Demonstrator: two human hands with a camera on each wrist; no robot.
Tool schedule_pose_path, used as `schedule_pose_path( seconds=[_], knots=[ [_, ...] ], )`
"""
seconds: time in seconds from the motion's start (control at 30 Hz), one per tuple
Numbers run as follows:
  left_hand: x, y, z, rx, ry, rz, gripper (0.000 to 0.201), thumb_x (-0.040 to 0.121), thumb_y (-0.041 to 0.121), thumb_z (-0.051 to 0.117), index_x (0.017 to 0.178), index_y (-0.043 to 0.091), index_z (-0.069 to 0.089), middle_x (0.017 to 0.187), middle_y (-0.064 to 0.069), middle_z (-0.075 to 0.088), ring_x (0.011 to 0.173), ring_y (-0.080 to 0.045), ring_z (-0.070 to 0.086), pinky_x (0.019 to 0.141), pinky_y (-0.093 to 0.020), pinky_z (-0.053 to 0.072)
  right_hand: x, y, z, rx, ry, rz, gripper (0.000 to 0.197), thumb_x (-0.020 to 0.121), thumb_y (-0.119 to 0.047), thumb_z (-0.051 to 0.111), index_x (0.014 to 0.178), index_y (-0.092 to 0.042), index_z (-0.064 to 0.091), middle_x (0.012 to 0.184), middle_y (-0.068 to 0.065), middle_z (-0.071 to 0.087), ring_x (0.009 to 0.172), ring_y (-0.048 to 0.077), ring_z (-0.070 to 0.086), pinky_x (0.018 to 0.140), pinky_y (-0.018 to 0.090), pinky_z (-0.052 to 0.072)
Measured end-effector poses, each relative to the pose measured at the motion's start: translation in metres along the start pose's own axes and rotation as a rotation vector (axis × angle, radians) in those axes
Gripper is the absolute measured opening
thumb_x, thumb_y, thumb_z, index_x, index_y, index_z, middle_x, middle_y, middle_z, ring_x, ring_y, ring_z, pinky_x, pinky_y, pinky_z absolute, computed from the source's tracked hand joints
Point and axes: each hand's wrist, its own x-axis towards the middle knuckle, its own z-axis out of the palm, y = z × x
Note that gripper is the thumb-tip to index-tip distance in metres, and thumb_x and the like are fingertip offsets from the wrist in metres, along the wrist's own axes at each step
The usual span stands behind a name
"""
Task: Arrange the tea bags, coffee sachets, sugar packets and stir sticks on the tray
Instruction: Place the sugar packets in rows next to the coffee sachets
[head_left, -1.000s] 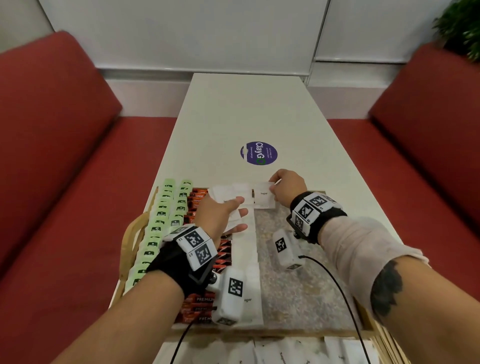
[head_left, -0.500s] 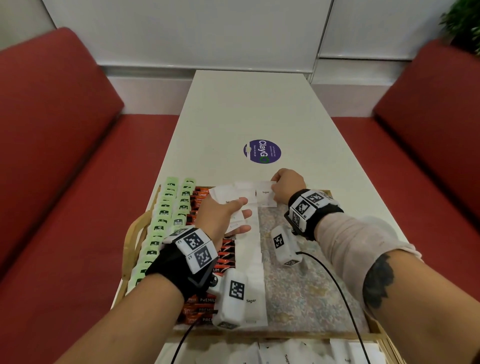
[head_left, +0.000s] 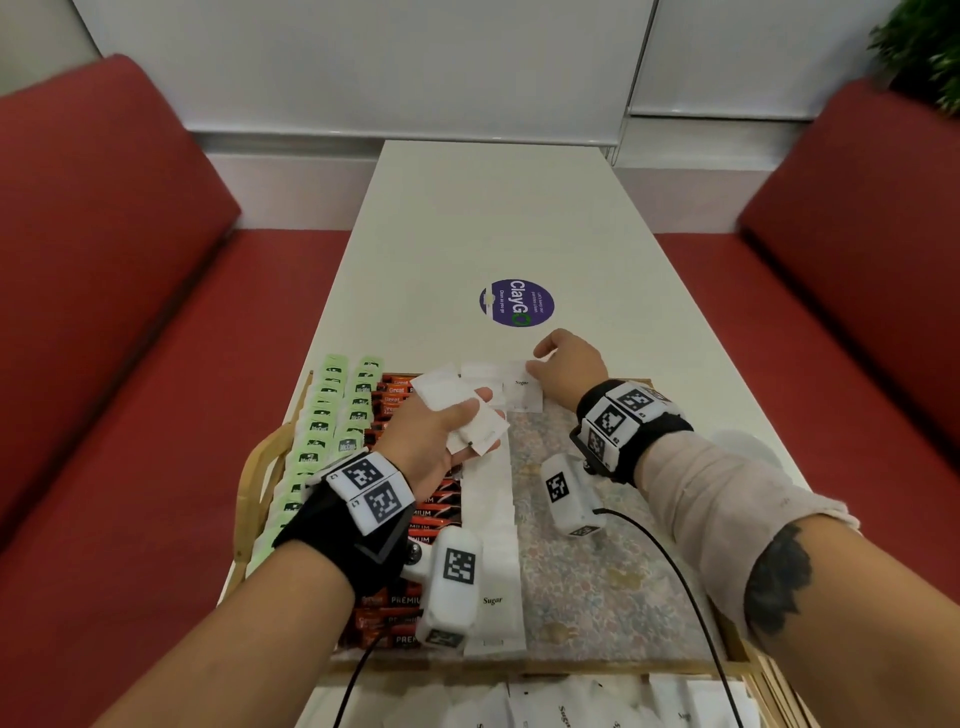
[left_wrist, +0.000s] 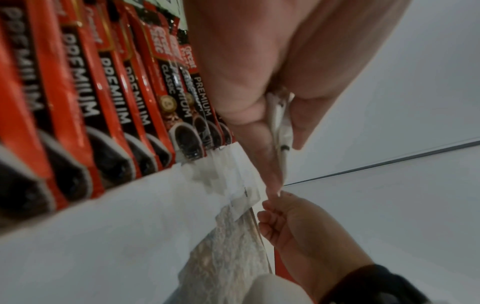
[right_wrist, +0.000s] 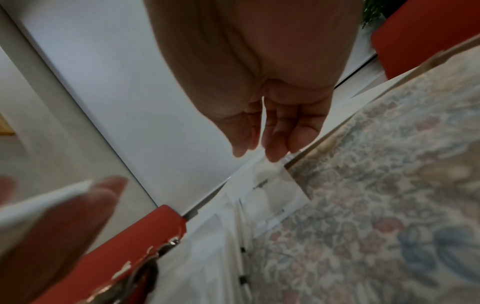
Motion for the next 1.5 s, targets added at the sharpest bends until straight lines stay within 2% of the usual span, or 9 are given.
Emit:
schedule_pose_path(
  seconds=[0.2, 0.4, 0.5, 0.67, 0.9, 0.97, 1.2, 1.33, 1.5],
  knots=[
    [0.003, 0.0, 0.002, 0.114, 0.083, 0.084, 0.022, 0.086, -0.002, 0.061, 0.1, 0.015, 0.059, 0.093, 0.001, 0.069, 0.071, -0.008, 0.069, 0.052, -0.024, 0.055, -0.026, -0.017, -0.015, 0.242, -0.343, -0.145, 0.016, 0.095, -0.024, 0.054, 0.088, -0.012, 0.061, 0.074, -0.002, 0.063, 0.052, 0.012, 0.054, 0.051, 0.019, 0.04],
    [0.006, -0.001, 0.004, 0.223, 0.172, 0.155, 0.022, 0.081, -0.002, 0.068, 0.1, 0.008, 0.065, 0.093, -0.008, 0.071, 0.079, -0.023, 0.07, 0.052, -0.027, 0.055, -0.039, -0.019, -0.02, 0.233, -0.58, -0.177, 0.007, 0.086, -0.01, 0.068, 0.084, -0.013, 0.062, 0.047, -0.011, 0.057, 0.044, 0.004, 0.054, 0.047, 0.017, 0.041],
    [0.007, -0.001, 0.005, 0.251, 0.196, 0.173, 0.025, 0.081, -0.001, 0.069, 0.104, 0.008, 0.065, 0.096, -0.009, 0.071, 0.082, -0.025, 0.069, 0.051, -0.027, 0.055, -0.039, -0.016, -0.02, 0.251, -0.605, -0.147, 0.012, 0.082, -0.006, 0.071, 0.083, -0.014, 0.064, 0.048, -0.009, 0.057, 0.042, 0.003, 0.052, 0.047, 0.016, 0.039],
    [0.009, 0.001, 0.004, 0.178, 0.284, 0.164, 0.018, 0.09, 0.013, 0.064, 0.107, 0.01, 0.059, 0.105, -0.008, 0.068, 0.091, -0.026, 0.068, 0.053, -0.031, 0.058, -0.036, -0.005, -0.02, 0.323, -0.479, -0.046, 0.014, 0.083, -0.005, 0.07, 0.074, -0.012, 0.062, 0.058, 0.001, 0.055, 0.04, 0.005, 0.047, 0.045, 0.018, 0.034],
    [0.007, 0.002, -0.001, 0.165, 0.276, 0.176, 0.031, 0.091, 0.014, 0.06, 0.115, -0.004, 0.057, 0.114, -0.018, 0.065, 0.076, -0.024, 0.063, 0.053, -0.029, 0.058, -0.024, 0.02, -0.012, 0.358, -0.162, 0.245, 0.012, 0.089, -0.009, 0.064, 0.08, -0.01, 0.056, 0.058, 0.004, 0.054, 0.048, 0.014, 0.047, 0.043, 0.024, 0.036],
    [0.006, 0.001, -0.001, 0.164, 0.268, 0.182, 0.03, 0.091, 0.014, 0.059, 0.115, -0.004, 0.056, 0.113, -0.018, 0.065, 0.076, -0.025, 0.062, 0.054, -0.03, 0.059, -0.024, 0.022, -0.009, 0.331, -0.146, 0.303, 0.01, 0.09, -0.009, 0.062, 0.083, -0.01, 0.056, 0.062, 0.004, 0.054, 0.049, 0.014, 0.049, 0.041, 0.022, 0.042],
    [0.005, 0.0, -0.002, 0.175, 0.242, 0.178, 0.026, 0.091, 0.013, 0.059, 0.112, -0.002, 0.06, 0.107, -0.015, 0.066, 0.077, -0.025, 0.064, 0.057, -0.031, 0.059, -0.014, 0.024, 0.007, 0.302, -0.187, 0.373, 0.022, 0.091, -0.013, 0.061, 0.071, -0.015, 0.053, 0.065, 0.008, 0.058, 0.052, 0.019, 0.05, 0.068, 0.035, 0.053],
    [0.005, 0.0, -0.002, 0.181, 0.234, 0.179, 0.022, 0.092, 0.013, 0.058, 0.11, 0.001, 0.061, 0.104, -0.014, 0.067, 0.077, -0.024, 0.064, 0.058, -0.031, 0.059, -0.015, 0.025, 0.006, 0.268, -0.199, 0.303, 0.024, 0.088, -0.015, 0.063, 0.07, -0.026, 0.053, 0.068, -0.003, 0.057, 0.054, 0.01, 0.054, 0.043, 0.018, 0.044],
    [0.005, 0.0, -0.002, 0.167, 0.234, 0.17, 0.022, 0.09, 0.013, 0.06, 0.109, 0.001, 0.062, 0.105, -0.013, 0.067, 0.079, -0.025, 0.066, 0.057, -0.03, 0.059, -0.013, 0.016, 0.008, -0.179, -0.216, 0.262, 0.022, 0.09, -0.028, 0.059, 0.091, -0.007, 0.063, 0.087, 0.008, 0.059, 0.077, 0.024, 0.055, 0.069, 0.028, 0.047]
  ],
)
